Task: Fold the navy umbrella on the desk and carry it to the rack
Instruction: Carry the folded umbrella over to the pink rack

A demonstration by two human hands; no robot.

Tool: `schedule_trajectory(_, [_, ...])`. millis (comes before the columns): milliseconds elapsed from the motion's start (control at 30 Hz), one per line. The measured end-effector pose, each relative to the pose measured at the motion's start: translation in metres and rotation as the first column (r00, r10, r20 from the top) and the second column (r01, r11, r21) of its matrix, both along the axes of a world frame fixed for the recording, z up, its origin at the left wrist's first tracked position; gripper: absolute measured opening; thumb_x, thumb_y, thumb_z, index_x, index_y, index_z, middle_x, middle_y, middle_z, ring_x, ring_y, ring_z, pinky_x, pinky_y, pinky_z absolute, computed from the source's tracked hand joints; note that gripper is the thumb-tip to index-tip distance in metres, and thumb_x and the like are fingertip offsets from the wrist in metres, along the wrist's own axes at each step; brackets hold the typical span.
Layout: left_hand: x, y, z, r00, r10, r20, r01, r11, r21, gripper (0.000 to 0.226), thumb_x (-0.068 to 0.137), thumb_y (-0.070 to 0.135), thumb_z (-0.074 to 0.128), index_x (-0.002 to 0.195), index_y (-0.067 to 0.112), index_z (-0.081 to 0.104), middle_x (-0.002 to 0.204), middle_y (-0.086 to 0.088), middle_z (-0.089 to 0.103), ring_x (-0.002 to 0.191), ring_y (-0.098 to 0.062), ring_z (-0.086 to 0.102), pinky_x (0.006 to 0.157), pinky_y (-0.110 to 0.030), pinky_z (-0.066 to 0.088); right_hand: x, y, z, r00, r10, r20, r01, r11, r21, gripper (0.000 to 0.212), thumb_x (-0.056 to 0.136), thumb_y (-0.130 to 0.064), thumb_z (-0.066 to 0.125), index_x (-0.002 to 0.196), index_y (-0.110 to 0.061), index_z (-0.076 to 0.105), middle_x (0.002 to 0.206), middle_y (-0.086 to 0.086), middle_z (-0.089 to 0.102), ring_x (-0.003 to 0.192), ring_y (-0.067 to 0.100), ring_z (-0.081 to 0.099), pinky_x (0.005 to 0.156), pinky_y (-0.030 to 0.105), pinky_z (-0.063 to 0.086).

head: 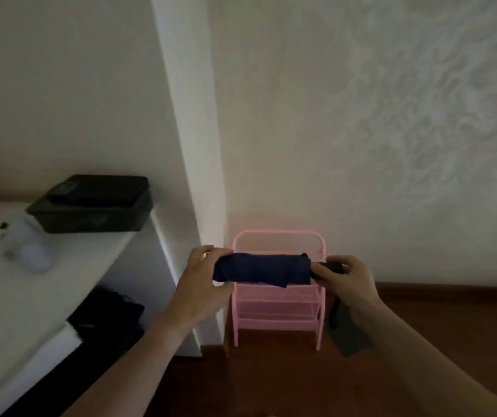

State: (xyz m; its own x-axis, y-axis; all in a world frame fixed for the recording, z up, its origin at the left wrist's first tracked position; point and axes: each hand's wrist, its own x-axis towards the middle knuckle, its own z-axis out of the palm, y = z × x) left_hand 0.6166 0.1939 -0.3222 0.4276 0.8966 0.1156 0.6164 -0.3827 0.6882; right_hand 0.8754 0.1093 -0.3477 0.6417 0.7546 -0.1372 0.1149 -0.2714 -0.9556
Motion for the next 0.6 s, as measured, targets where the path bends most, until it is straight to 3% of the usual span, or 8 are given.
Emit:
schedule_trajectory(100, [0.059,0.067,-0.064,0.988,-0.128,-0.090,0.116,0.985,-0.125,0.066,0.085,0.015,0.074,0.143,0.030,0.047,0.144,0.005,0.037,0.118,-0.009,0.049,0.096,-0.015,0.042,0.053,0.055,-0.060,0.997,-0.080,0.023,0.081,0.992,-0.096,0.052,0.082,-0.028,0.081,0.126,-0.012,0.059,0.115,0.009,0.068,0.094,0.021,0.069,0.072,0.029,0.055])
schedule_trajectory(200, [0.097,0.130,-0.131,0.965,-0.178,-0.190,0.137,0.968,-0.212,0.082,0.079,0.019,0.076,0.150,0.033,0.036,0.148,0.004,0.035,0.128,-0.014,0.046,0.101,-0.024,0.046,0.089,0.114,-0.115,0.994,-0.065,0.088,0.079,0.982,-0.171,0.046,0.083,-0.027,0.081,0.122,-0.019,0.058,0.110,0.009,0.070,0.091,0.022,0.070,0.068,0.030,0.058])
schedule_trajectory(300, [0.116,0.186,-0.194,0.936,-0.235,-0.260,0.162,0.948,-0.274,0.092,0.072,0.017,0.081,0.149,0.038,0.035,0.142,-0.001,0.036,0.125,-0.019,0.049,0.097,-0.025,0.050,0.111,0.164,-0.169,0.989,0.064,0.130,-0.027,0.964,-0.266,0.038,0.084,-0.015,0.078,0.116,-0.019,0.059,0.112,0.010,0.069,0.094,0.021,0.068,0.080,0.037,0.060])
schedule_trajectory(367, [0.123,0.216,-0.234,0.914,-0.256,-0.315,0.164,0.943,-0.291,0.094,0.069,0.014,0.083,0.147,0.038,0.035,0.137,-0.003,0.038,0.120,-0.023,0.052,0.093,-0.026,0.053,0.120,0.187,-0.203,0.960,0.200,0.196,-0.121,0.927,-0.354,0.051,0.081,-0.011,0.078,0.128,-0.014,0.058,0.118,0.010,0.067,0.097,0.018,0.062,0.080,0.030,0.054])
schedule_trajectory(467, [0.130,0.245,-0.286,0.875,-0.275,-0.398,0.163,0.943,-0.291,0.099,0.069,0.014,0.084,0.150,0.036,0.032,0.138,-0.005,0.040,0.120,-0.026,0.053,0.092,-0.030,0.055,0.127,0.210,-0.244,0.886,0.390,0.252,-0.227,0.837,-0.497,0.070,0.076,-0.013,0.082,0.138,-0.011,0.050,0.121,0.010,0.063,0.095,0.017,0.059,0.073,0.023,0.050])
schedule_trajectory(600, [0.142,0.251,-0.335,0.787,-0.323,-0.526,0.256,0.946,-0.198,0.101,0.077,0.008,0.076,0.157,0.034,0.021,0.149,-0.008,0.036,0.125,-0.032,0.054,0.086,-0.029,0.052,0.136,0.227,-0.281,0.777,0.546,0.312,-0.230,0.708,-0.668,0.077,0.066,-0.025,0.092,0.128,-0.013,0.048,0.115,0.008,0.063,0.095,0.022,0.064,0.079,0.034,0.061])
